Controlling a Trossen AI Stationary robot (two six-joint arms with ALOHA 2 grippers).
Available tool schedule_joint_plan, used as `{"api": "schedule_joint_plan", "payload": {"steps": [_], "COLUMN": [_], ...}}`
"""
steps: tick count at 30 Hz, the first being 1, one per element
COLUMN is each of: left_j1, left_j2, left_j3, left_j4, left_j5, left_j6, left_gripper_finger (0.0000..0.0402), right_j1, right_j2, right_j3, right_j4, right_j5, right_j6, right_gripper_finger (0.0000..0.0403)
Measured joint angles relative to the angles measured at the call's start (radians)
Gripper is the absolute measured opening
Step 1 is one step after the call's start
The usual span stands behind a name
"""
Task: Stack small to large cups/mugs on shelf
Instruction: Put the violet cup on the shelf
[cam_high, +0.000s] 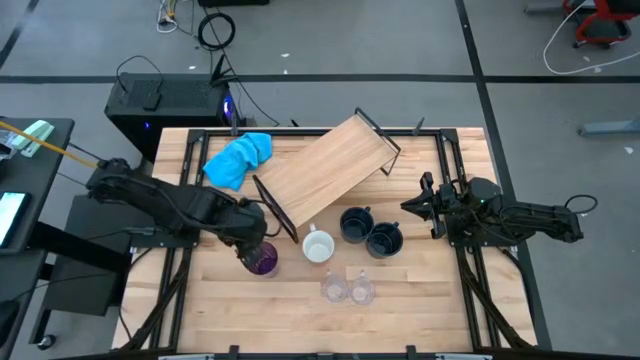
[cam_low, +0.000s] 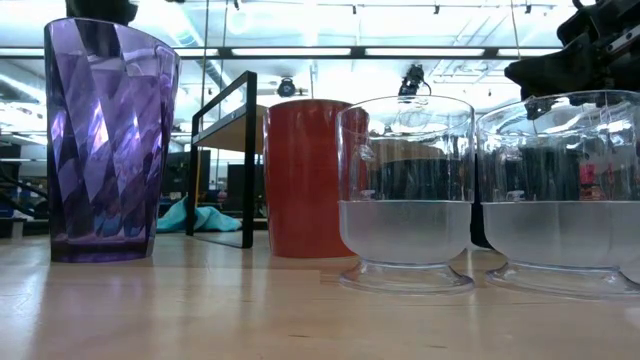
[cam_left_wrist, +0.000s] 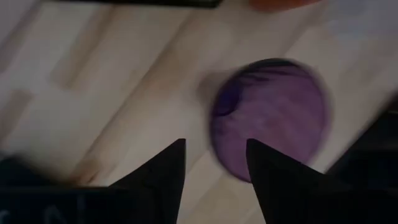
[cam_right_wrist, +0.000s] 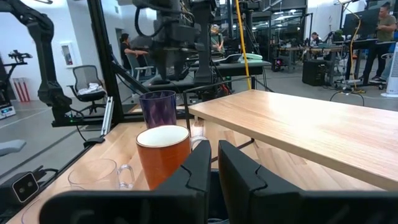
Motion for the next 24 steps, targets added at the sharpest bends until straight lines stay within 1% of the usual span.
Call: {"api": "schedule_joint_plan", "payload": {"steps": [2,10,24], "left_j1": [0.006,0.01,0.01], "left_j2": [0.02,0.065,0.076], "left_j3": [0.011,0.013,0.013], "left_j4": [-0.033,-0.031,-0.006], "left_j5": [0.0,0.002,0.004], "left_j6": [0.0,0.011,0.007], "left_gripper_finger": [0.0175,0.0178,0.0173], "right_j1": [0.0,0.0,0.0], "right_j2": [0.0,0.0,0.0], "right_j3": [0.0,0.0,0.0], "right_j4": [-0.002,-0.009,-0.009], "right_j5": [0.0,0.0,0.0], "right_j6": [0.0,0.0,0.0], "right_gripper_finger": [0.0039,0.0039,0.0039]}}
